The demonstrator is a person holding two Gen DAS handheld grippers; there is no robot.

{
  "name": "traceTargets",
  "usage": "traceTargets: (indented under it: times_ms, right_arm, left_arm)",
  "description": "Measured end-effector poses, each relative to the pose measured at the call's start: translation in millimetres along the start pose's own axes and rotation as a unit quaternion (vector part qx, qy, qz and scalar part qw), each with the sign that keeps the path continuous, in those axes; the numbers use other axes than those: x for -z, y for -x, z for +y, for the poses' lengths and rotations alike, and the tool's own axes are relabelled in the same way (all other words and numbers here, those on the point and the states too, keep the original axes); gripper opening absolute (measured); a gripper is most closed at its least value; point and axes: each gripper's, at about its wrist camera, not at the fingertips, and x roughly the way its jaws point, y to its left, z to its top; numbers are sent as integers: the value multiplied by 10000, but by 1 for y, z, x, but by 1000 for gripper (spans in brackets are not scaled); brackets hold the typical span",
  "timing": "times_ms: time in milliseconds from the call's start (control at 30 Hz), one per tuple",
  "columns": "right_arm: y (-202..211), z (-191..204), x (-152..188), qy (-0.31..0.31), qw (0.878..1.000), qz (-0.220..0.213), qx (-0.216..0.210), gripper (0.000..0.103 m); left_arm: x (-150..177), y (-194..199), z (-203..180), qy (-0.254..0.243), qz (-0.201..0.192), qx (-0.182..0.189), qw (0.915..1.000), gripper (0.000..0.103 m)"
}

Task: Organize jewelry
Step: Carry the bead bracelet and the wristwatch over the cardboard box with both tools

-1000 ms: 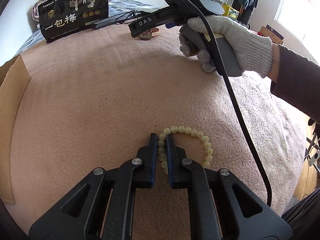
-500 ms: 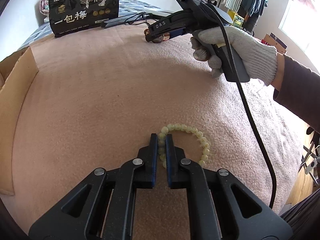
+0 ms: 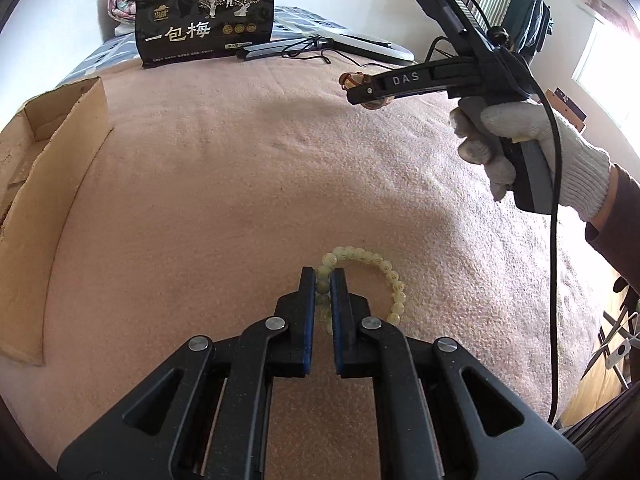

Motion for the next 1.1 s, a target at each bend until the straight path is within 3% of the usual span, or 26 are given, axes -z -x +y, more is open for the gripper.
traceTargets:
  times_ms: [567,1100]
  right_arm:
    - [43,30,17,110,9996,-181,-178,59]
    - [64,94,-9,486,9971,-383,-449,59]
  left_arm:
    - [-9,47,32,126,-498,-373,9980,5]
    - [-33,111,123,683,-1244,-883,9859,5]
